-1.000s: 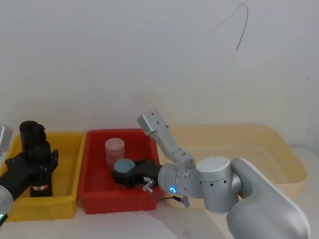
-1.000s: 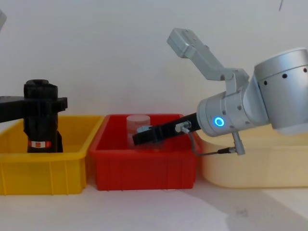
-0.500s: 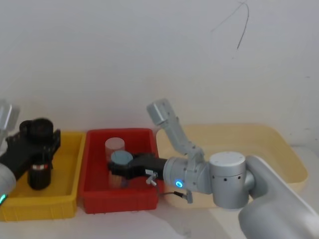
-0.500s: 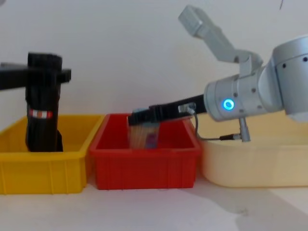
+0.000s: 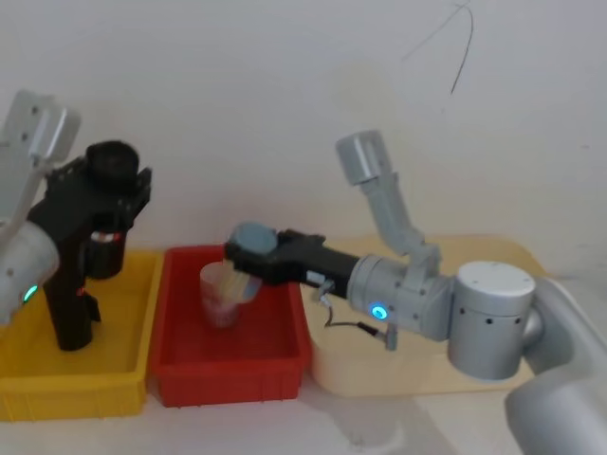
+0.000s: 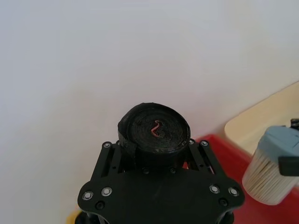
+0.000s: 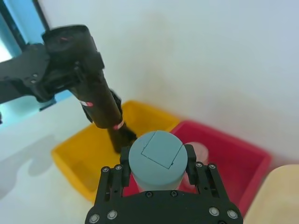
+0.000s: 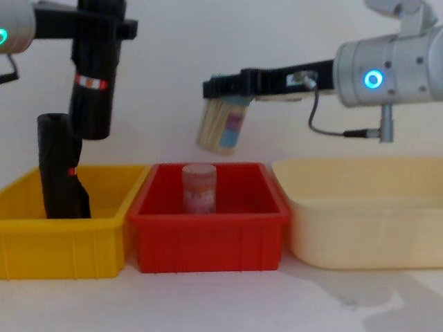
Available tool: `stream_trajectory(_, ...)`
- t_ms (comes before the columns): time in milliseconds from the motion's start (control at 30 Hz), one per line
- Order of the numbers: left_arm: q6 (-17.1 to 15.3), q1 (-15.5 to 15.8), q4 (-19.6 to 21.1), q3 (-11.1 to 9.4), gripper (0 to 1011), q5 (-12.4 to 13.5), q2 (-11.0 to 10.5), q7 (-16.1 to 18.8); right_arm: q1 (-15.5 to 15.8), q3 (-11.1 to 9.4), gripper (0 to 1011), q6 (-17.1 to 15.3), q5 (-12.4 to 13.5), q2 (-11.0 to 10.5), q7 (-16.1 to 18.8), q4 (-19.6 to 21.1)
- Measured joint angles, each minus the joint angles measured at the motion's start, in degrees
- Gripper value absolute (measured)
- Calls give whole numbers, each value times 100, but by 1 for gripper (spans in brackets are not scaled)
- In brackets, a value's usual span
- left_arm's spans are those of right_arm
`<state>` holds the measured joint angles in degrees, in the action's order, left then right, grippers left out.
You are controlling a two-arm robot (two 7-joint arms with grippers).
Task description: Pick up the garbage bag with the one hand and transfer it to the other hand.
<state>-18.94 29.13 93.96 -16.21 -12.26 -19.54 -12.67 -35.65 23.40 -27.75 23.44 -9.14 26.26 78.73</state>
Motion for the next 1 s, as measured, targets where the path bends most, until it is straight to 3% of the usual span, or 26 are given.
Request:
stream_trajectory(200, 185, 537, -528, -201, 507, 20, 129, -354, 117, -198, 663, 96, 10, -104, -239, 361)
stream_trajectory(433, 510, 1261, -1473, -475, 507, -3, 372, -868, 264, -426, 663, 190, -60, -235, -607, 684)
stream_trajectory(600, 850, 1861, -2391, -710, 507, -69, 609, -1403, 376, -552, 663, 230, -129, -318, -841, 841)
stream_trajectory(733, 1024, 2154, -2883, -817, 507, -111, 741, -1668, 492, -670, 663, 258, -196, -386, -1065, 956)
stream_trajectory(1000, 1614, 2914, -4298, -1050, 507, -264, 1154, -2464, 834, -932, 663, 273, -347, -520, -1510, 1152)
